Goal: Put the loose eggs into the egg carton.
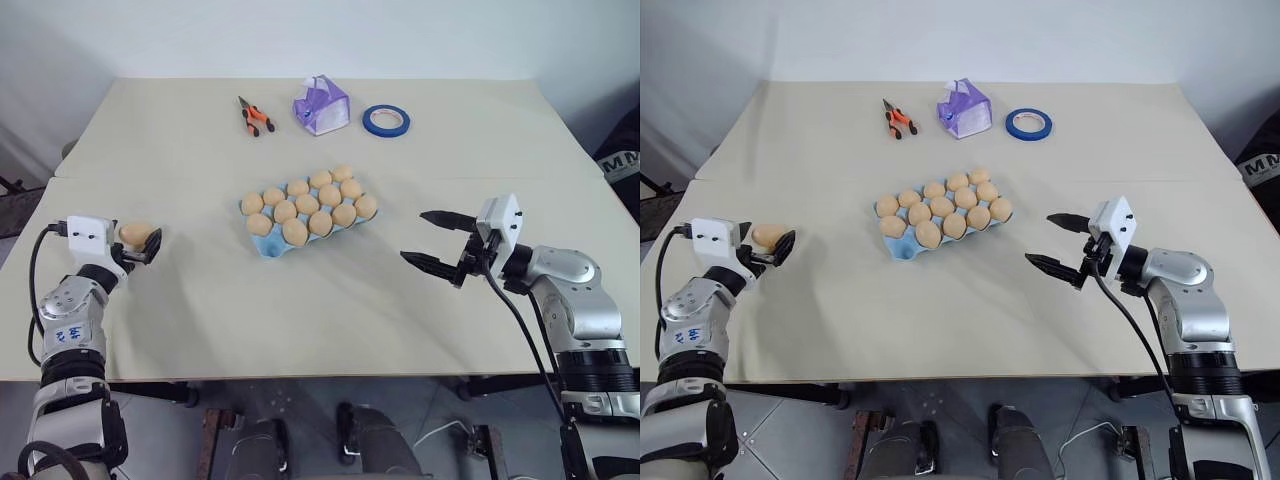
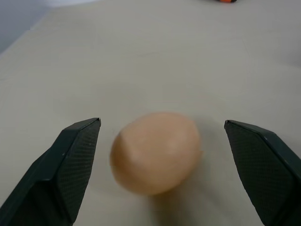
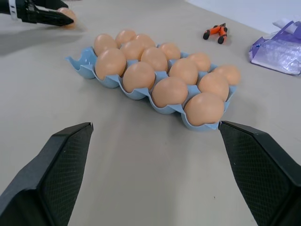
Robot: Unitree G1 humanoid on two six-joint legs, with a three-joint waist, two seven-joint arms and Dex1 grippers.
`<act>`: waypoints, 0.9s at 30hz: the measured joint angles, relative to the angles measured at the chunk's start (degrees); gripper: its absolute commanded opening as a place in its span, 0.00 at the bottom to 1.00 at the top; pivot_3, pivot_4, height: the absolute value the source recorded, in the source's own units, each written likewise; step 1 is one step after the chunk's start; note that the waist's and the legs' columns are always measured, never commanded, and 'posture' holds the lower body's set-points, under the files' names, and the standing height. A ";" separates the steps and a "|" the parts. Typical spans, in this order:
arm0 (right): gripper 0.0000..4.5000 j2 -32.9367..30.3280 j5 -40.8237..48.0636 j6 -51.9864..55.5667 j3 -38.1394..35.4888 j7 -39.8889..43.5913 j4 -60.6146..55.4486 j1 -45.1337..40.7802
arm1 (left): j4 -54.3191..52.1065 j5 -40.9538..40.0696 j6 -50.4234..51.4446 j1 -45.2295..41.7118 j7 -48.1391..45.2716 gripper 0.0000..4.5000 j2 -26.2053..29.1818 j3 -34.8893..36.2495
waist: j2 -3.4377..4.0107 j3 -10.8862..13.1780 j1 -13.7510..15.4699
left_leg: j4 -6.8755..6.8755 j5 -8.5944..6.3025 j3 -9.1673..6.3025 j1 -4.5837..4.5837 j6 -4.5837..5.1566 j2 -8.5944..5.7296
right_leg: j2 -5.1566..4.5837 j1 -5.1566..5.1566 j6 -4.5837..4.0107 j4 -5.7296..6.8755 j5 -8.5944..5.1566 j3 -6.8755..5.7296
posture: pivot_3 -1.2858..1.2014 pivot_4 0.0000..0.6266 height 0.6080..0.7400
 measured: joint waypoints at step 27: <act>1.00 0.00 0.47 0.83 -1.57 -3.51 -2.83 3.74 | -14.78 -2.92 3.74 -10.55 -30.36 0.47 -9.69 -16.10 | -0.01 0.00 -0.10 | 0.33 0.18 0.07 0.01 0.19 -0.07 | 0.06 0.03 0.05 0.29 0.02 0.09 | 0.52 0.24 1.00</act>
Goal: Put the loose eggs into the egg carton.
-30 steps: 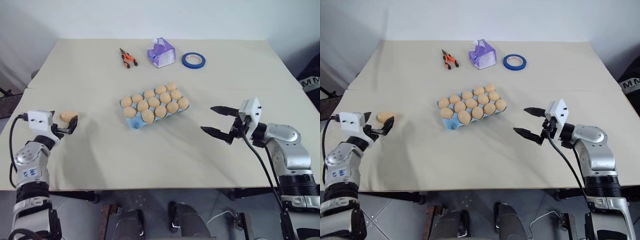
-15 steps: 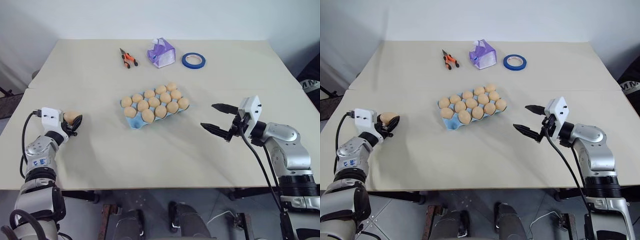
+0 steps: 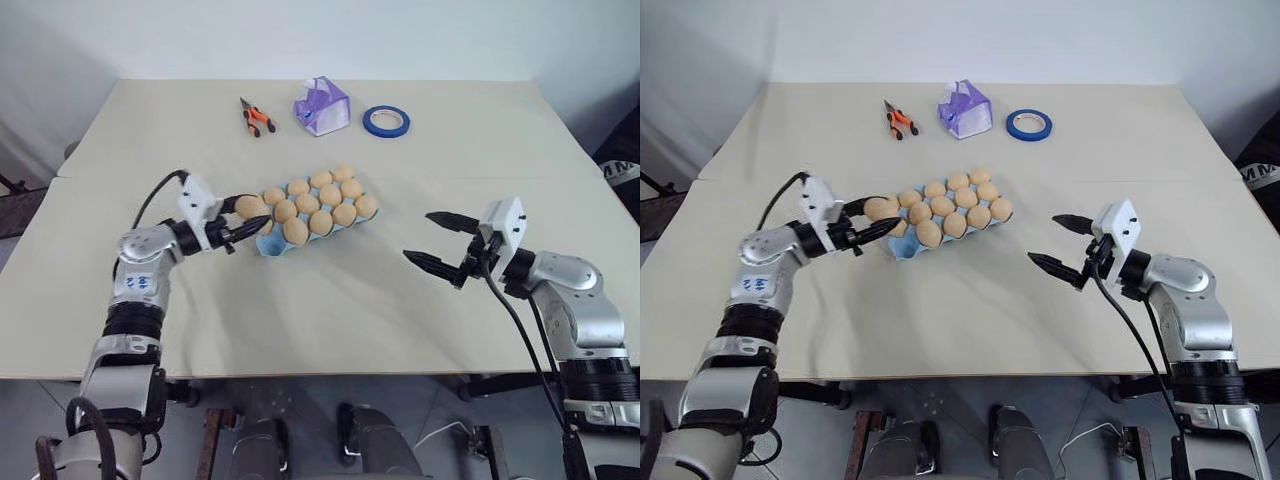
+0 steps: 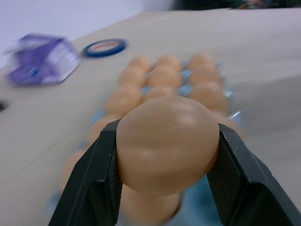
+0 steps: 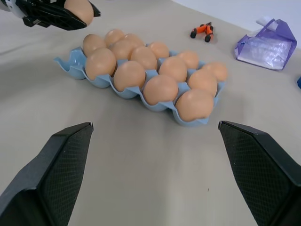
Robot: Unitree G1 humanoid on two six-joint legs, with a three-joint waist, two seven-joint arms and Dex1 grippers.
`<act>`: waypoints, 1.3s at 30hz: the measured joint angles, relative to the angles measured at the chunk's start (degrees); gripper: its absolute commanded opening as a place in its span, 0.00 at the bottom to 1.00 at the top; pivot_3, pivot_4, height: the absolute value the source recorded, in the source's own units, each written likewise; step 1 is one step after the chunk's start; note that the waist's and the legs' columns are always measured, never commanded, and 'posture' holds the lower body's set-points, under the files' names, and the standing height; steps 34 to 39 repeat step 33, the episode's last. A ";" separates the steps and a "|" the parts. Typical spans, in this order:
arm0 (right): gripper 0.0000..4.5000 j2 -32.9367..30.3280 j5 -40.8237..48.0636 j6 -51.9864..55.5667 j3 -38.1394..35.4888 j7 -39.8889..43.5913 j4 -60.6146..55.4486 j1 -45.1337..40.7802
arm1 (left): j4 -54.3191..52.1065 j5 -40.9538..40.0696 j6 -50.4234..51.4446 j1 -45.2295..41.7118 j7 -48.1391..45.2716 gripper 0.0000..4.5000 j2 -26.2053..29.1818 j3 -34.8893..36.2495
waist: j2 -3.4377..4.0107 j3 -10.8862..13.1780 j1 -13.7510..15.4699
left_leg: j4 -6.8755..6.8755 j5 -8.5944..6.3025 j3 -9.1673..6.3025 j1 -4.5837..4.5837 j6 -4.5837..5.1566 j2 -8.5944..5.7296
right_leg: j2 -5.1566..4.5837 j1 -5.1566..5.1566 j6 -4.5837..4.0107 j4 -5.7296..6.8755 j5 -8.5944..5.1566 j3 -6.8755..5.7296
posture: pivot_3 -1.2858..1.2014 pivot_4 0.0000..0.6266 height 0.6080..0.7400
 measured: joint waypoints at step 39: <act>1.00 -1.63 0.30 -0.42 -1.62 0.91 -0.66 0.80 | -19.18 -9.61 19.43 16.29 -8.63 0.99 12.74 7.59 | 0.01 0.01 0.24 | 0.54 -0.22 -0.07 -0.06 -0.11 0.14 | -0.04 0.04 -0.03 0.20 0.00 0.05 | 0.52 0.24 1.00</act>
